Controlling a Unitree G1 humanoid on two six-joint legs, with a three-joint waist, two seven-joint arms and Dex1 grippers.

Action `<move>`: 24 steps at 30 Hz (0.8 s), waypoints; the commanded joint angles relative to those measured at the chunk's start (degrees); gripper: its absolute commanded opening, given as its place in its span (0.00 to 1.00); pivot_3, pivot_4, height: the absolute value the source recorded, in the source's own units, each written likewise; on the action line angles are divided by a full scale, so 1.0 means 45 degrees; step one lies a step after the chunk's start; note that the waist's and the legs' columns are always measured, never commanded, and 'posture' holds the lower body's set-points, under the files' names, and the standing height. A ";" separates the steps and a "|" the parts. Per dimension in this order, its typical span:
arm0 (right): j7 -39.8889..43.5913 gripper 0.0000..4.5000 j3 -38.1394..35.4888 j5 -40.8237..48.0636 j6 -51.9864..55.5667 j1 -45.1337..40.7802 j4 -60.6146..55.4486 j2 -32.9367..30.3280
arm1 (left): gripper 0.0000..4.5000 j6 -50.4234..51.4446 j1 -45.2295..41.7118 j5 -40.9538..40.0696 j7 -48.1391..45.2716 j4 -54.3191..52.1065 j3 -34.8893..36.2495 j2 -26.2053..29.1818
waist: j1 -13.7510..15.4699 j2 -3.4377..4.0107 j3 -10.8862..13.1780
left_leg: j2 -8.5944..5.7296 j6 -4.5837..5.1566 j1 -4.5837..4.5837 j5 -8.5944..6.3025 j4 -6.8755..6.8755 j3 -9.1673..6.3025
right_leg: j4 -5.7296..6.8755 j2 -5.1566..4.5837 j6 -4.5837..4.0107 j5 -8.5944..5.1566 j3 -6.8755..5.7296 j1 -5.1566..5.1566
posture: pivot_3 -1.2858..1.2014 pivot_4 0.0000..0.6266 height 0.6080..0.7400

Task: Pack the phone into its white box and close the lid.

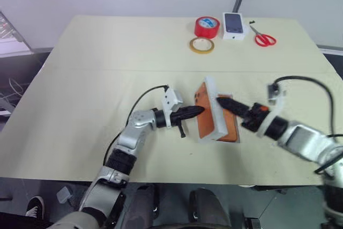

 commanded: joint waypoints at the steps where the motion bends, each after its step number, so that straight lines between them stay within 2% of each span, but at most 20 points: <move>1: 0.1986 0.88 -0.0101 -0.3067 -0.0769 -0.0339 0.0207 -0.0831 | 0.00 -0.0422 -0.0564 0.0114 -0.0004 0.0408 -0.0118 -0.0477 | 0.0012 0.0003 -0.0001 | -0.0001 0.0000 -0.0001 0.0000 0.0001 0.0002 | 0.0001 -0.0001 0.0000 0.0000 0.0000 -0.0002 | 0.52 0.24 0.91; 2: 0.2537 0.88 0.0510 -0.4648 -0.1240 -0.0312 -0.0037 -0.1075 | 0.00 -0.0407 -0.0621 0.0127 -0.0041 0.0472 -0.0137 -0.0544 | 0.0005 0.0001 0.0000 | -0.0001 0.0001 -0.0003 0.0000 0.0001 0.0003 | 0.0001 -0.0001 0.0000 0.0000 0.0001 -0.0005 | 0.52 0.24 0.91; 5: 0.3865 0.68 0.3001 -0.9776 -0.3315 0.0098 -0.0720 -0.1739 | 0.00 -0.0293 -0.0604 0.0296 -0.0251 0.0308 -0.0124 -0.0062 | -0.0040 0.0003 -0.0002 | 0.0007 0.0003 0.0000 -0.0002 0.0000 0.0004 | 0.0001 0.0010 0.0000 0.0000 0.0007 -0.0014 | 0.52 0.24 0.91; 11: 0.4377 0.03 0.4374 -1.4175 -0.5356 -0.0200 -0.0221 -0.0955 | 0.00 0.0862 0.0048 0.0151 -0.0360 -0.0988 0.0192 0.1428 | -0.0033 0.0013 -0.0002 | 0.0028 0.0000 -0.0001 0.0000 -0.0001 0.0004 | 0.0013 0.0035 0.0000 0.0000 0.0014 -0.0030 | 0.52 0.24 0.91; 13: 0.4705 0.01 0.4645 -1.5179 -0.5709 -0.0232 -0.0155 -0.0859 | 0.00 0.1151 0.0453 0.0074 -0.0442 -0.1599 0.0165 0.1906 | -0.0024 0.0013 -0.0003 | 0.0029 -0.0003 0.0002 0.0002 0.0000 0.0004 | 0.0012 0.0032 0.0001 0.0000 0.0014 -0.0025 | 0.52 0.24 0.91; 18: 0.5668 0.01 0.4519 -1.5815 -0.5738 -0.0262 -0.0084 -0.0221 | 0.00 0.1997 0.1178 -0.0036 -0.0307 -0.2676 0.0202 0.2453 | 0.0049 0.0011 -0.0002 | 0.0022 -0.0009 0.0002 0.0005 0.0006 -0.0001 | 0.0009 0.0020 -0.0001 0.0000 0.0011 -0.0009 | 0.52 0.24 0.91; 24: 0.6324 0.01 0.4205 -1.6382 -0.5684 0.0112 -0.0232 0.0358 | 0.00 0.0510 0.0333 0.0692 0.0911 -0.0606 0.0118 0.0916 | 0.0047 0.0007 0.0000 | 0.0005 -0.0008 0.0011 0.0004 0.0013 -0.0003 | 0.0004 0.0001 -0.0001 0.0000 0.0004 0.0011 | 0.52 0.24 0.91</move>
